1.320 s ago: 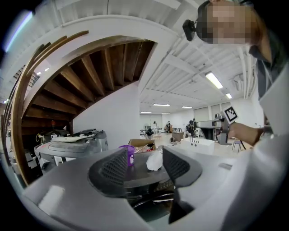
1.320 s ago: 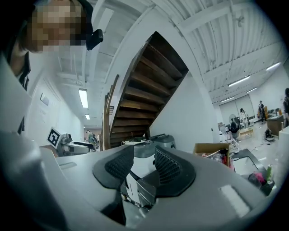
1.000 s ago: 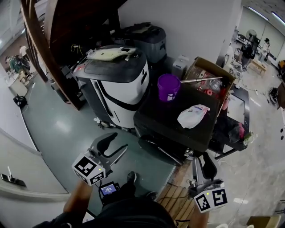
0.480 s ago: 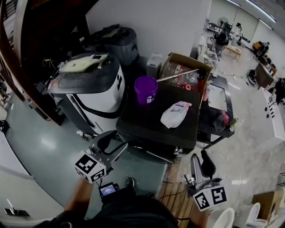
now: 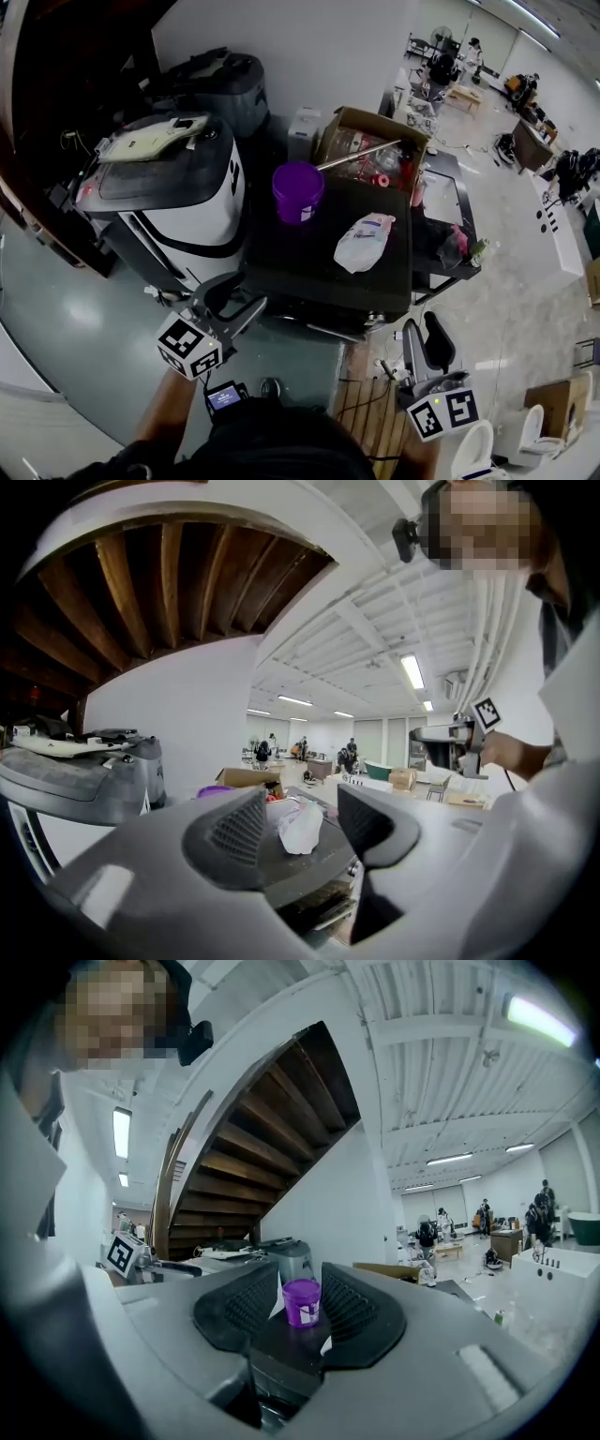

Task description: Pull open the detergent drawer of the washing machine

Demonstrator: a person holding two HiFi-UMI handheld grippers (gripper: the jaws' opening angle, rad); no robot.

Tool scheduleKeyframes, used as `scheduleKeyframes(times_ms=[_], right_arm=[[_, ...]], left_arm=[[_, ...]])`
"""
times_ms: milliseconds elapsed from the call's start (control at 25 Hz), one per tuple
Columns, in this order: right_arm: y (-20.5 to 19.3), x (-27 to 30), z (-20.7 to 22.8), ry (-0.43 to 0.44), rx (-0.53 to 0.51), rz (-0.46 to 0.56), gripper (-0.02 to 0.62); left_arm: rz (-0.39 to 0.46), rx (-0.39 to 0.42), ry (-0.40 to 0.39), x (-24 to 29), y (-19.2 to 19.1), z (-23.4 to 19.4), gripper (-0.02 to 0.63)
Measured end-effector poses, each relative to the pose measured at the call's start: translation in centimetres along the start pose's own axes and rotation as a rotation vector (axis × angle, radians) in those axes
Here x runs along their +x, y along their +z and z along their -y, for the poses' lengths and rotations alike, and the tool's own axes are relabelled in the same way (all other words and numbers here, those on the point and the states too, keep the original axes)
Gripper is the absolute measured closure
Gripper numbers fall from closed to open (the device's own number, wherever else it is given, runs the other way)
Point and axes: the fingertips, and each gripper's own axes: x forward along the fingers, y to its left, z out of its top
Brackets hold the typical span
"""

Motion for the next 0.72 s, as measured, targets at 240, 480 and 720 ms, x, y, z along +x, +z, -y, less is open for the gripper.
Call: scheduleKeyframes(times_ms=[240,480,720], right_arm=[[-0.7,1.9,-1.6,-0.042,-0.028,-0.027,0.453],[-1.2,3.6,-2.2,-0.06,-0.045,-0.057,0.453],[-2.5,5.5,-1.5,-0.043,-0.035,-0.095,0.453]], left_arm=[[-0.007,-0.04,-0.047,0.8,-2.2,-3.0,0.347],[-0.015,-0.079,-0.064,1.5,-4.2,-5.0,0.347],[-0.026,-0.126,-0.05,2.8,-5.9,-6.2,0.347]])
